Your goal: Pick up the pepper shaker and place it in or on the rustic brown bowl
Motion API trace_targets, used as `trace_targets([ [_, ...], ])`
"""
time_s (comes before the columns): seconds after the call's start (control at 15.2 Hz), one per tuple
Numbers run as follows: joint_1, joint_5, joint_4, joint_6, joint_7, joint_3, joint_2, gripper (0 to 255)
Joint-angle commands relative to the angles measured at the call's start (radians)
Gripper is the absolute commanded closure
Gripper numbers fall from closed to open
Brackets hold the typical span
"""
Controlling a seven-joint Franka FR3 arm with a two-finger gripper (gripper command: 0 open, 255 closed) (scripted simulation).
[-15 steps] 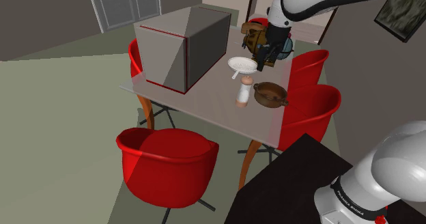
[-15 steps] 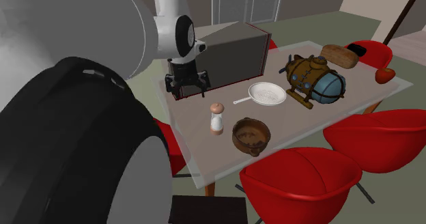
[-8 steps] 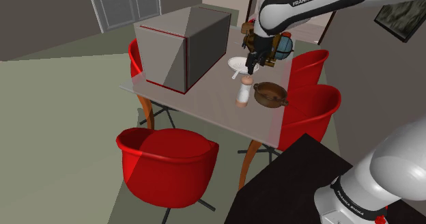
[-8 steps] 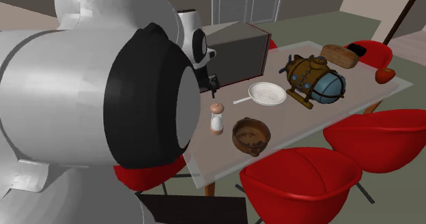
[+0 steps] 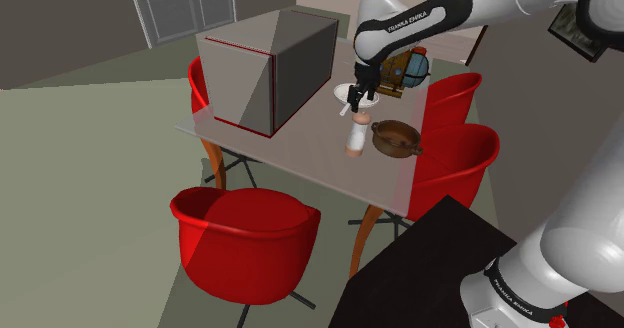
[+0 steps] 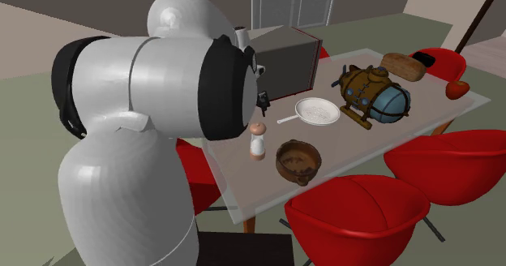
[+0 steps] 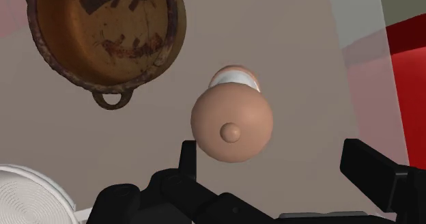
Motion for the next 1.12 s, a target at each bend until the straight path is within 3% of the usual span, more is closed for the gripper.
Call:
trace_targets([
  [0.0, -0.006, -0.014, 0.067, 0.013, -0.008, -0.008, 0.085, 0],
  [0.53, -0.014, -0.024, 0.045, 0.097, -0.003, -0.015, 0.148, 0],
  [1.06, -0.014, -0.024, 0.046, 0.097, -0.003, -0.015, 0.148, 0],
])
